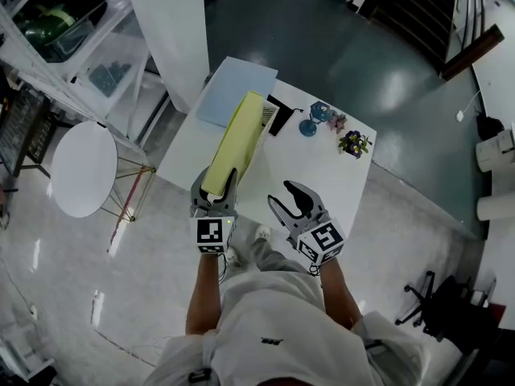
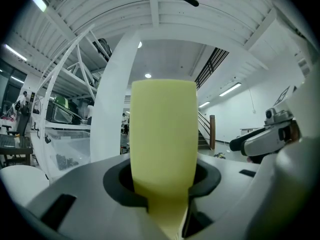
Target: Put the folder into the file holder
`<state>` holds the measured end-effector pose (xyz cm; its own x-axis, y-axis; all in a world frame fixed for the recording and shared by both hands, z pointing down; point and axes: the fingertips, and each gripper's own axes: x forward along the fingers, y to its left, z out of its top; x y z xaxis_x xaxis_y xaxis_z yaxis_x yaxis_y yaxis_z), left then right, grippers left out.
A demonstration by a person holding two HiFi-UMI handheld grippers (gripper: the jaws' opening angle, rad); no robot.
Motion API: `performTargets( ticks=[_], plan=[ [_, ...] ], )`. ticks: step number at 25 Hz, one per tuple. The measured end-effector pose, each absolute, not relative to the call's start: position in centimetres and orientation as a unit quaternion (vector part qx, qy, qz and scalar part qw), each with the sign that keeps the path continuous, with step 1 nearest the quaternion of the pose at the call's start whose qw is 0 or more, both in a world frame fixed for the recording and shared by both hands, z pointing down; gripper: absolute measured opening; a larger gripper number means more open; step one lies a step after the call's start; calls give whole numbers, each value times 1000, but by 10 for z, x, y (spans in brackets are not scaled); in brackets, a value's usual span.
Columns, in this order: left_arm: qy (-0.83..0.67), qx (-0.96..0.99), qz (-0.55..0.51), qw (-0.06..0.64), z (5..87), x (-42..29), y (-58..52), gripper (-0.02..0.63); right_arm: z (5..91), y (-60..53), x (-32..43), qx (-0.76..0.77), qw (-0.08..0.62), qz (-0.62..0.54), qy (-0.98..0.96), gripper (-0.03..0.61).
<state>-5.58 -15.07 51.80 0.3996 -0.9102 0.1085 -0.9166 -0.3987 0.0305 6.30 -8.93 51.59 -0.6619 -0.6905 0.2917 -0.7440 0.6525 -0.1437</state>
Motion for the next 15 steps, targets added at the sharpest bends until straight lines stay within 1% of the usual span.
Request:
performTargets(
  ticks=[15],
  plan=[
    [-536,841,64,35,546,-44,-155,225,517,-81,48,425,111,97,-893,221]
  ],
)
